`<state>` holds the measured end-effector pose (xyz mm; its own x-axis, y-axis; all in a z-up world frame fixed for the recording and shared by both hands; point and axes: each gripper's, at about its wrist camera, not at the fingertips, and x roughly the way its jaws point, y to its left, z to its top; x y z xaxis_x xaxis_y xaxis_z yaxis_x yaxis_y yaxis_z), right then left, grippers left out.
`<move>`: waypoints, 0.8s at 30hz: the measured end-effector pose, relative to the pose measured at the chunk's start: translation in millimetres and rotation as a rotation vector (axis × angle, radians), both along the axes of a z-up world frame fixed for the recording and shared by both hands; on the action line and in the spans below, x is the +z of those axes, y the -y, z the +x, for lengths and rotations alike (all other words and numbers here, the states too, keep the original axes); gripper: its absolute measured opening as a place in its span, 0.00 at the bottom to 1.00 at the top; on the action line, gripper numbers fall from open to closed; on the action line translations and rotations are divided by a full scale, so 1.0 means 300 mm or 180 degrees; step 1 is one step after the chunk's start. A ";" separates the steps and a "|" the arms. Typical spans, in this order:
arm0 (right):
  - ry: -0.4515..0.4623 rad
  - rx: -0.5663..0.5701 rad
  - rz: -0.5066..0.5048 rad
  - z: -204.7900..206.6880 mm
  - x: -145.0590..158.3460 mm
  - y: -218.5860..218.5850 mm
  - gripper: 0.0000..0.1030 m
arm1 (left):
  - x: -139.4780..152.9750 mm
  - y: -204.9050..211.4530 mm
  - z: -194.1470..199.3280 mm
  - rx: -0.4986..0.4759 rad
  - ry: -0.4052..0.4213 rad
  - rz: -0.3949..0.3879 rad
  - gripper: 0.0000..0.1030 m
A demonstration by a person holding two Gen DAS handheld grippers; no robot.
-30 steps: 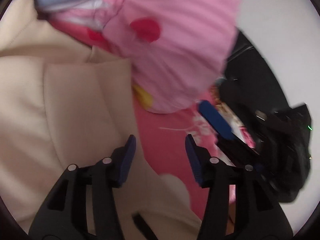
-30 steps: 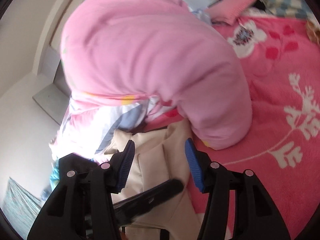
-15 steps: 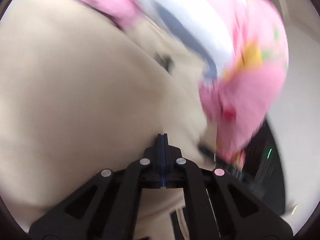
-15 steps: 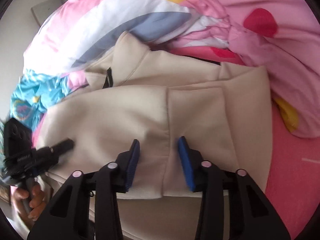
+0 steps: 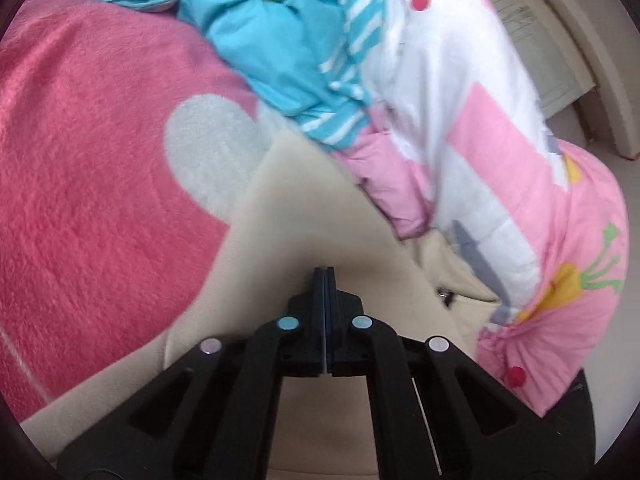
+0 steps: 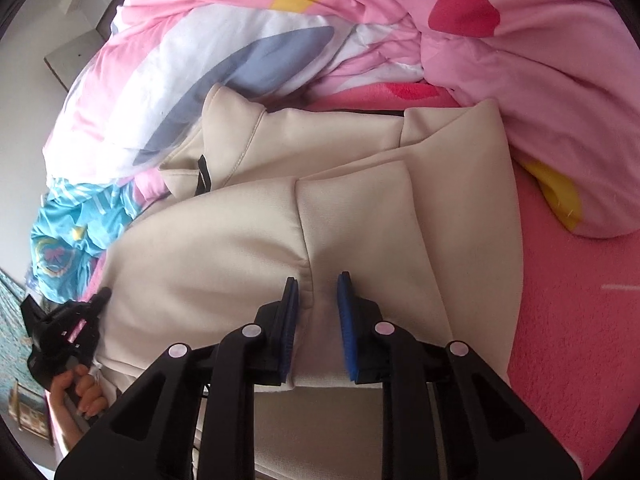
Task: Fold large clothes
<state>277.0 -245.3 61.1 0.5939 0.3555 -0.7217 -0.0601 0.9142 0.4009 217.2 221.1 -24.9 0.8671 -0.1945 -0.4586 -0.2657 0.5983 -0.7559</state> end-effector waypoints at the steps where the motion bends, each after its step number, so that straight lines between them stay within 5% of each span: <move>1: 0.0011 0.0001 -0.0049 -0.001 0.002 -0.007 0.19 | 0.019 0.016 -0.012 -0.0107 0.0130 -0.0027 0.04; 5: 0.0053 0.0017 -0.0124 -0.006 0.005 -0.019 0.19 | 0.089 0.093 0.077 -0.0676 0.0458 0.0056 0.09; 8: 0.0049 0.0022 -0.0067 -0.005 0.003 -0.010 0.19 | 0.034 0.117 0.206 -0.0954 0.0087 -0.0040 0.09; 10: 0.0058 0.0031 -0.0088 -0.006 0.004 -0.013 0.19 | -0.023 0.080 0.257 -0.0830 -0.0133 -0.0277 0.02; 12: 0.0064 0.0037 -0.0111 -0.007 0.005 -0.017 0.19 | -0.042 0.014 0.247 -0.0485 0.0034 -0.0599 0.02; 15: 0.0056 0.0045 -0.0091 -0.005 0.004 -0.013 0.19 | -0.040 -0.051 0.191 0.0173 0.0067 -0.0526 0.02; 18: 0.0058 0.0039 -0.0119 -0.007 0.004 -0.015 0.19 | -0.010 -0.037 0.183 0.0189 -0.0044 -0.0241 0.02; 20: 0.0066 0.0032 -0.0150 -0.008 0.006 -0.019 0.19 | 0.038 0.009 0.172 -0.0026 0.0073 0.0012 0.05; 24: 0.0369 -0.0007 -0.0217 -0.051 0.059 -0.031 0.22 | 0.109 0.132 0.217 -0.0927 0.0442 0.0097 0.16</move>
<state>261.7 -236.1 78.9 0.6754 0.3066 -0.6707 -0.1002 0.9392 0.3284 282.5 181.6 7.8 0.8318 -0.4316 -0.3491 0.0245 0.6569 -0.7536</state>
